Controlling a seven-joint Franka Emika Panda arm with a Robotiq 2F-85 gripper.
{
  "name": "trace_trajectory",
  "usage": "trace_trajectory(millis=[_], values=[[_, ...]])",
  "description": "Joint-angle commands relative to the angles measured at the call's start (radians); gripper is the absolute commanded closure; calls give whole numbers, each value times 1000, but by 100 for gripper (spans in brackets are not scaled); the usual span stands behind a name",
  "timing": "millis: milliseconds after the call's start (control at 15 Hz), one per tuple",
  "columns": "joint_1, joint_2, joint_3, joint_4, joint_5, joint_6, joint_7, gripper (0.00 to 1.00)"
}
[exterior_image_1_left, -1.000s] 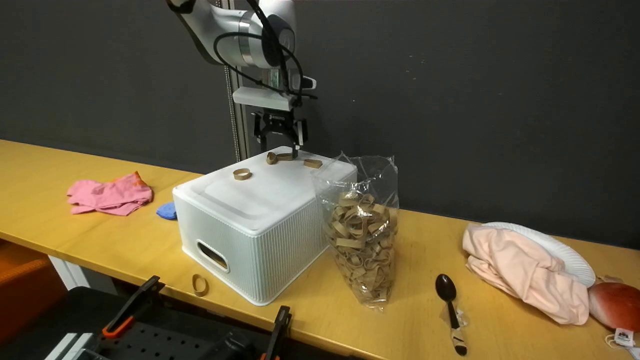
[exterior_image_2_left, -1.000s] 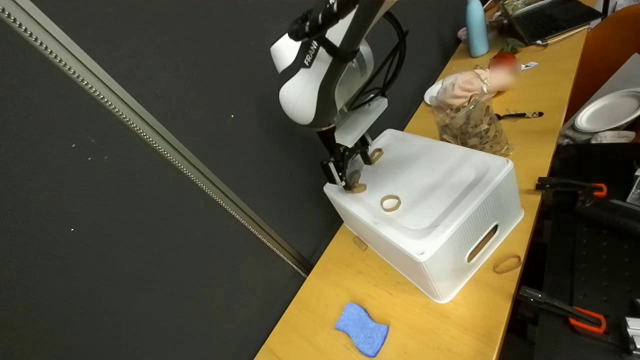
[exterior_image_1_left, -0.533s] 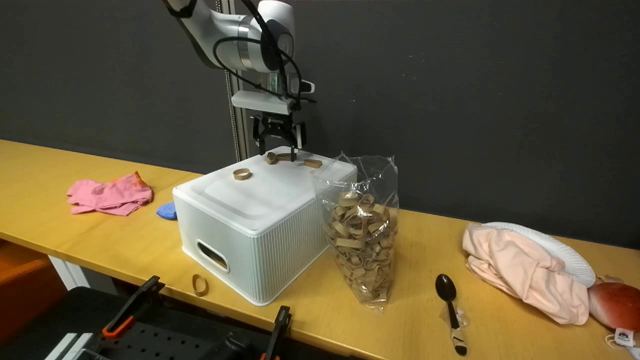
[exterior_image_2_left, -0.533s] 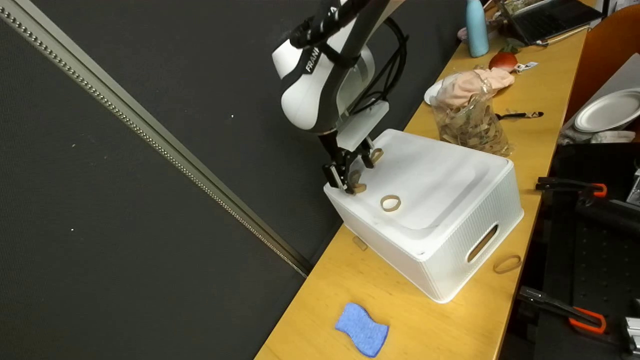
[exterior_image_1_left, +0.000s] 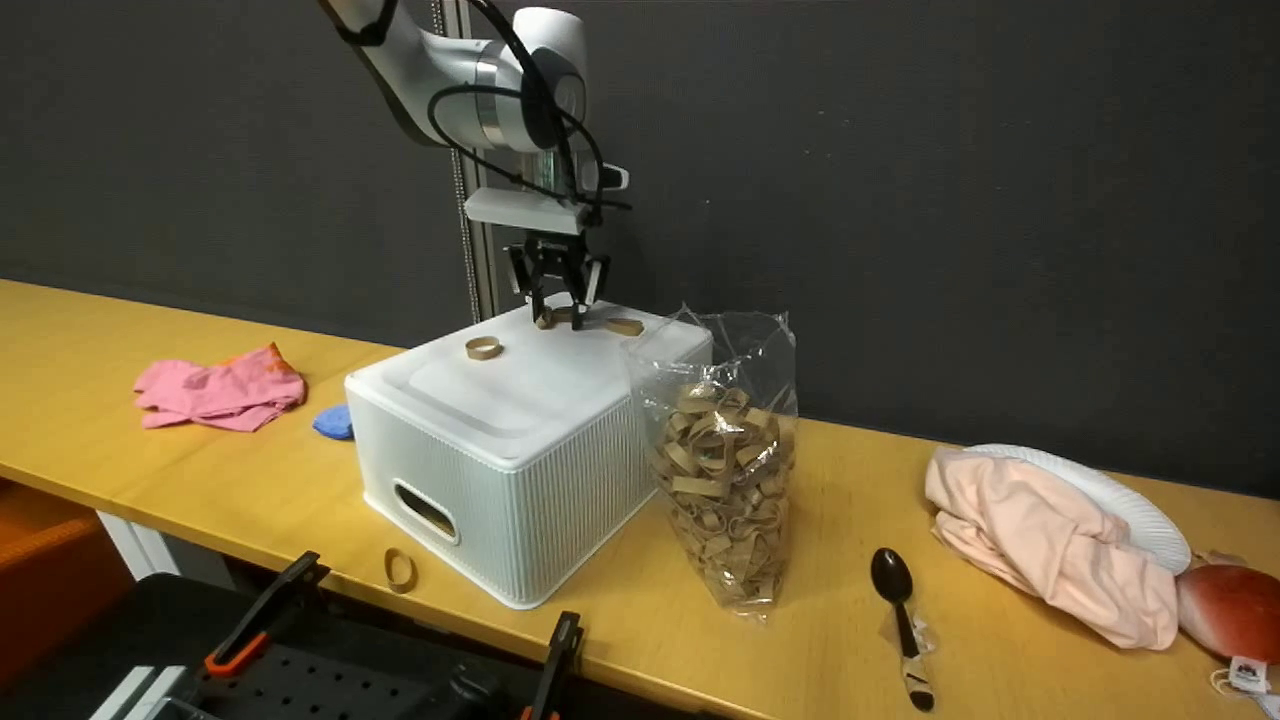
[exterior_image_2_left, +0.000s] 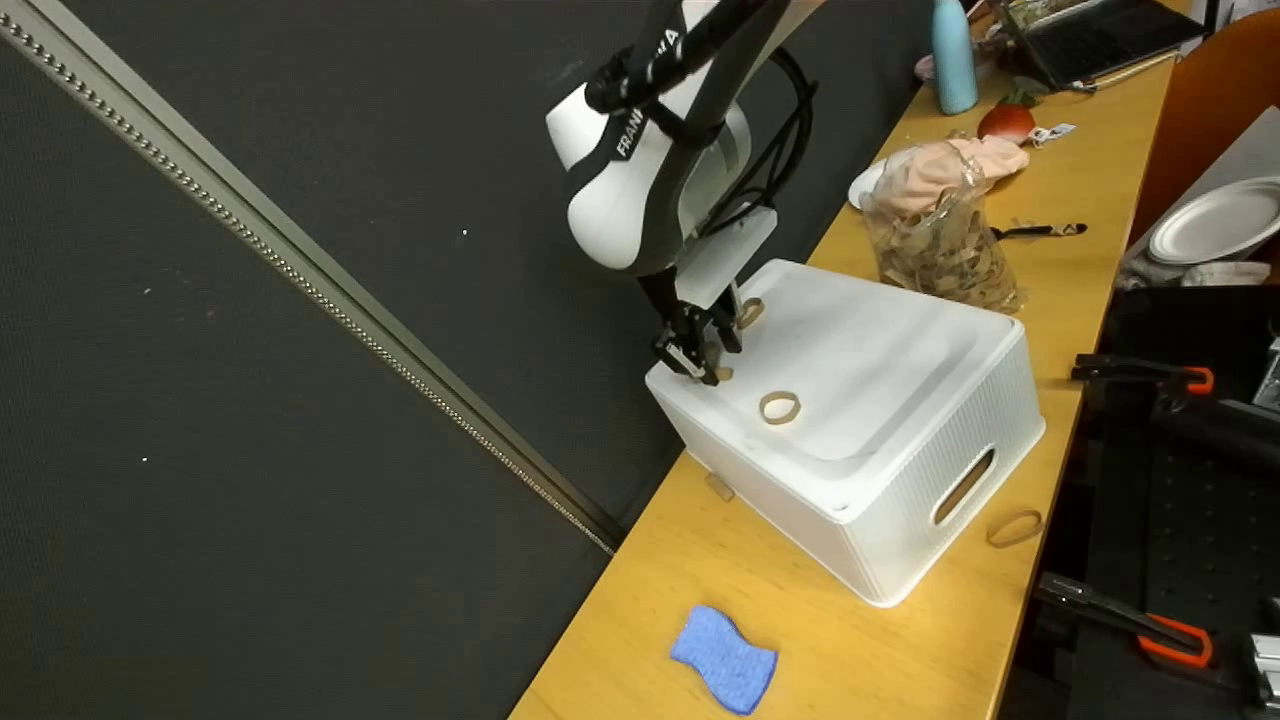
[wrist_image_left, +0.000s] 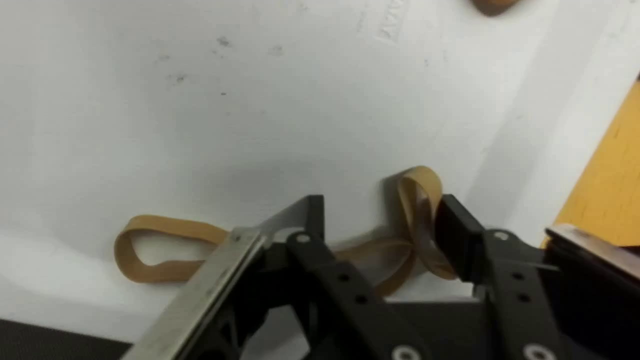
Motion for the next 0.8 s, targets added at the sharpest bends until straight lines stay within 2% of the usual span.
trace_trajectory(millis=[0,200,267,733], values=[[2,-15,4,-20,-30,29,4,73],[2,-23,5,-28,-41,37,4,95],[2,-24,5,-30,-43,39,5,99],[17,-134,-12,-133,-75,49,39,99]])
